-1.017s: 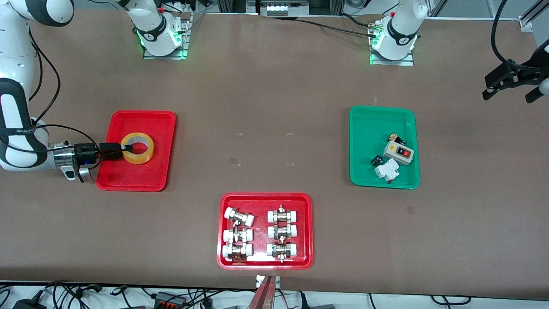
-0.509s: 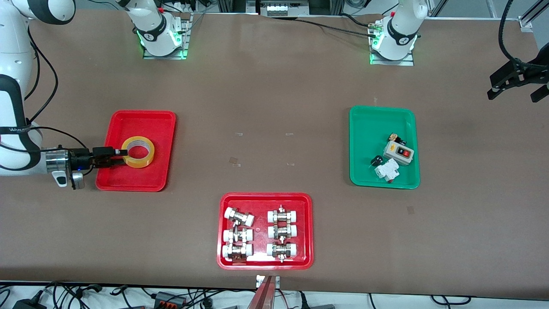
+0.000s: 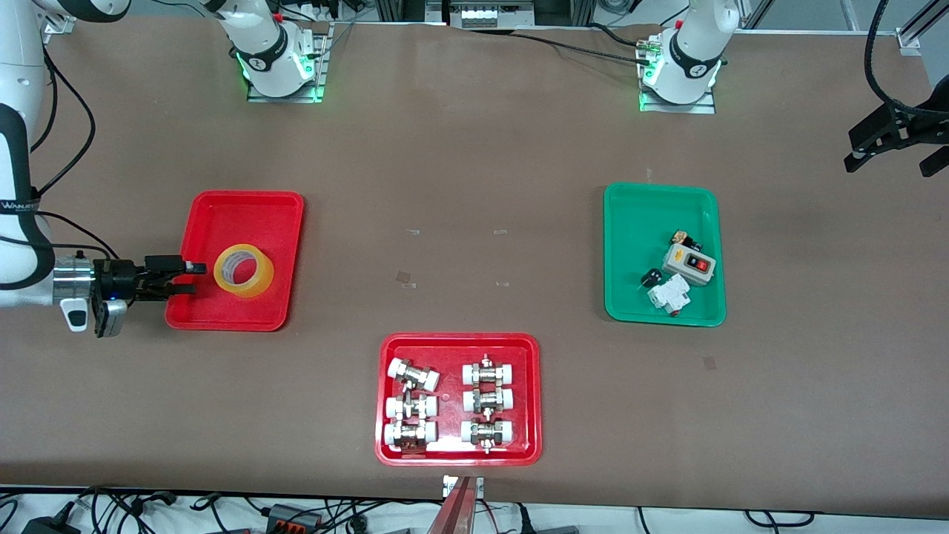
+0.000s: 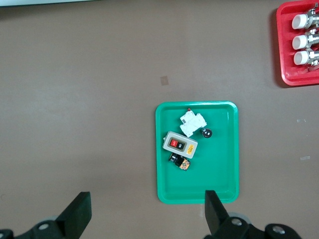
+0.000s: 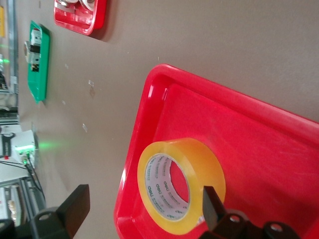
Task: Left arm passes tape to right arm into tray
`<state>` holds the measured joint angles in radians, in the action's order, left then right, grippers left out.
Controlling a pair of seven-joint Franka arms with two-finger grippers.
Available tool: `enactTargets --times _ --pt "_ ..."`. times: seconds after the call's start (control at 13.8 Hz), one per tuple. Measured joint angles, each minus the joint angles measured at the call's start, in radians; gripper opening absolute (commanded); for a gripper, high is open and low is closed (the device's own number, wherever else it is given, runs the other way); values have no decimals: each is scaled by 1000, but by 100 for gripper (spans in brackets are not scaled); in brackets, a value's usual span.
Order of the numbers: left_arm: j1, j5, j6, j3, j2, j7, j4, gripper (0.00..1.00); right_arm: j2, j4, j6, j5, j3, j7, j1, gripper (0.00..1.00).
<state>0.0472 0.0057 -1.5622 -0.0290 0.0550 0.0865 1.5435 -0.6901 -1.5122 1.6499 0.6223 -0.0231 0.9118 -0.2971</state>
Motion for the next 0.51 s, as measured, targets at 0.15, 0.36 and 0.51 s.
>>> enactTargets --times 0.15,0.36,0.51 --pt "-1 0 30 -1 0 -1 0 100 40 41 20 -81 0 -123 31 100" --pt "0 0 37 -1 -1 -1 -5 100 124 126 20 -250 5 -380 102 100" --pt "0 0 37 0 -1 -1 -20 100 164 147 19 -318 5 -472 131 100"
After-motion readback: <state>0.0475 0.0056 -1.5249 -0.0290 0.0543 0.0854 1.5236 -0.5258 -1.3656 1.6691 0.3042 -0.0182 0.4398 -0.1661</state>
